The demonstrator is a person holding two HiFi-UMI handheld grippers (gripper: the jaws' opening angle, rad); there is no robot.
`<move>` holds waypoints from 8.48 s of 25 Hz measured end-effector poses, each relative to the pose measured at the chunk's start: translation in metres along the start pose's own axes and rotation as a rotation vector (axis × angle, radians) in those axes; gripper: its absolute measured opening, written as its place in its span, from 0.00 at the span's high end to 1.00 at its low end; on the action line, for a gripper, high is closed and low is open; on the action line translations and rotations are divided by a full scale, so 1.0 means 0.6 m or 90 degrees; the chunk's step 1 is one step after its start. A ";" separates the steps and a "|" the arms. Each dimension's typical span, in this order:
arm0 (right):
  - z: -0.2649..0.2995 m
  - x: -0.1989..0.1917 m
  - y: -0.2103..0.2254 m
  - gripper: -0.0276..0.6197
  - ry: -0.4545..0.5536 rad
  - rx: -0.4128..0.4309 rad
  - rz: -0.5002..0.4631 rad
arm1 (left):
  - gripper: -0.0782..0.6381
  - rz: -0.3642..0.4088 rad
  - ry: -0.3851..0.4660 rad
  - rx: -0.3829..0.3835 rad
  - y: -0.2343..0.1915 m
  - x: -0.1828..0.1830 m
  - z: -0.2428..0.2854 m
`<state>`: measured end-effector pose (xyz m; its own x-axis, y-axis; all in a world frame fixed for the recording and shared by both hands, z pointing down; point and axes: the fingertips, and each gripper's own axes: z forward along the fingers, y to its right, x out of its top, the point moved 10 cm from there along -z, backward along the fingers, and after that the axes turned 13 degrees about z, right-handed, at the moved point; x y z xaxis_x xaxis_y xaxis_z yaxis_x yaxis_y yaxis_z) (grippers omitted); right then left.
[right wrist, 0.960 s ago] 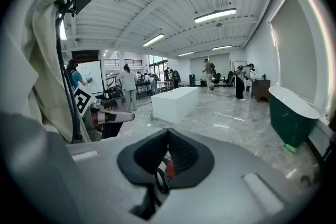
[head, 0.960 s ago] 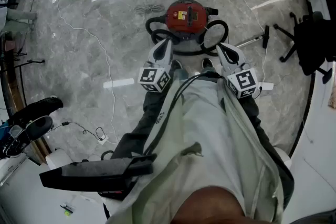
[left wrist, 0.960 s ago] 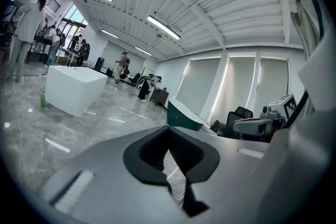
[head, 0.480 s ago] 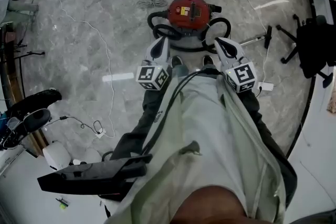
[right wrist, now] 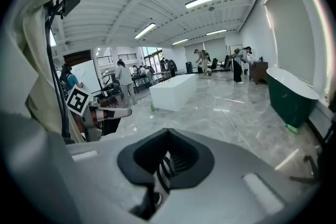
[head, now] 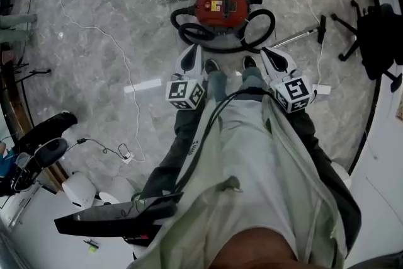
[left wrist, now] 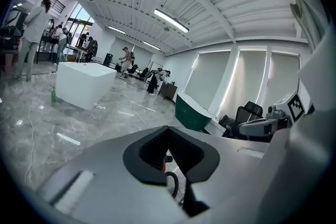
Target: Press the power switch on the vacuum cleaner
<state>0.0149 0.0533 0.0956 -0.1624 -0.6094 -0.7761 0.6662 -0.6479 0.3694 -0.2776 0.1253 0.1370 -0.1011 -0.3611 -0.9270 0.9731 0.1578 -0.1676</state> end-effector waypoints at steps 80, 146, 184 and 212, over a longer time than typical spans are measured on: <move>0.364 -0.286 0.304 0.95 -0.076 -0.083 0.066 | 0.89 0.182 -0.231 -0.027 -0.175 -0.436 0.503; 0.237 -0.297 0.408 0.95 -0.042 -0.024 0.098 | 0.89 0.226 -0.158 -0.008 -0.021 -0.352 0.405; -0.654 -0.380 -0.042 0.95 0.115 0.106 -0.011 | 0.89 0.129 0.129 0.028 0.698 -0.150 -0.453; -0.930 -0.438 0.090 0.95 0.087 0.208 -0.097 | 0.89 0.079 0.133 0.172 1.039 -0.223 -0.535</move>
<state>0.4997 0.4332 0.0342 -0.1290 -0.4424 -0.8875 0.3718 -0.8513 0.3703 0.2760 0.5670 0.0487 0.0088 -0.1545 -0.9879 0.9974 -0.0691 0.0197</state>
